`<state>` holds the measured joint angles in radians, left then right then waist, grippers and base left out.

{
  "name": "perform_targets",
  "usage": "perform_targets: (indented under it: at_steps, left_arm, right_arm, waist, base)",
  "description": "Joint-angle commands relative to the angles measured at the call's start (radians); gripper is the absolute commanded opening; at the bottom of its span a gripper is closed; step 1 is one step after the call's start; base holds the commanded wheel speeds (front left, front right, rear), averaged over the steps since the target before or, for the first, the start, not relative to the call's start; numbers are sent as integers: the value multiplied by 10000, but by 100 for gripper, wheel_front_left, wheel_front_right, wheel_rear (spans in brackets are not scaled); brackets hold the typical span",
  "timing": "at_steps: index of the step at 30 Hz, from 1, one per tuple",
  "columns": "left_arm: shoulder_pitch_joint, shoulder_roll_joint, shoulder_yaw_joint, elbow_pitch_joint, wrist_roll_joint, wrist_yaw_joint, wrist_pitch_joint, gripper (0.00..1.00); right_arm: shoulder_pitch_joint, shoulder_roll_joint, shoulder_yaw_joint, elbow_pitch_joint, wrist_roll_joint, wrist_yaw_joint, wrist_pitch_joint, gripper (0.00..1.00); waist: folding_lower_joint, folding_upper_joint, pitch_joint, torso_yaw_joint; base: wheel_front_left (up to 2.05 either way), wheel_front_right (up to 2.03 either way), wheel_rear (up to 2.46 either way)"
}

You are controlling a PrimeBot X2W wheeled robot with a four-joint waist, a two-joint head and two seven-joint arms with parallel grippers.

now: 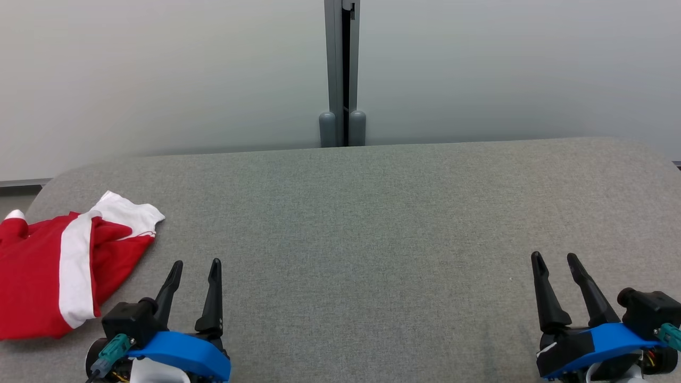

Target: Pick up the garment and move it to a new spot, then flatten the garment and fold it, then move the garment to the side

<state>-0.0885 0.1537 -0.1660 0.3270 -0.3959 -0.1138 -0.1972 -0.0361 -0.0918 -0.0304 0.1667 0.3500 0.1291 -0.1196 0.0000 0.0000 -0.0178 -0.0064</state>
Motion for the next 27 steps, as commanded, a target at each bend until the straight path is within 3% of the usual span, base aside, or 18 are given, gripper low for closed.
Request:
perform_targets:
  at_steps: [1,27]
  left_arm:
    - [-186,79,-7,42,228,56,-97,100]
    - [-306,118,-150,949,1735,156,-633,100]
  right_arm:
    - [53,-26,25,-40,-249,22,-10,100]
    - [256,135,-94,-29,-1826,25,9,100]
  waist:
    - [0,0,-5,-2]
    - [0,0,-56,-4]
  base:
    - [0,0,0]
    - [0,0,0]
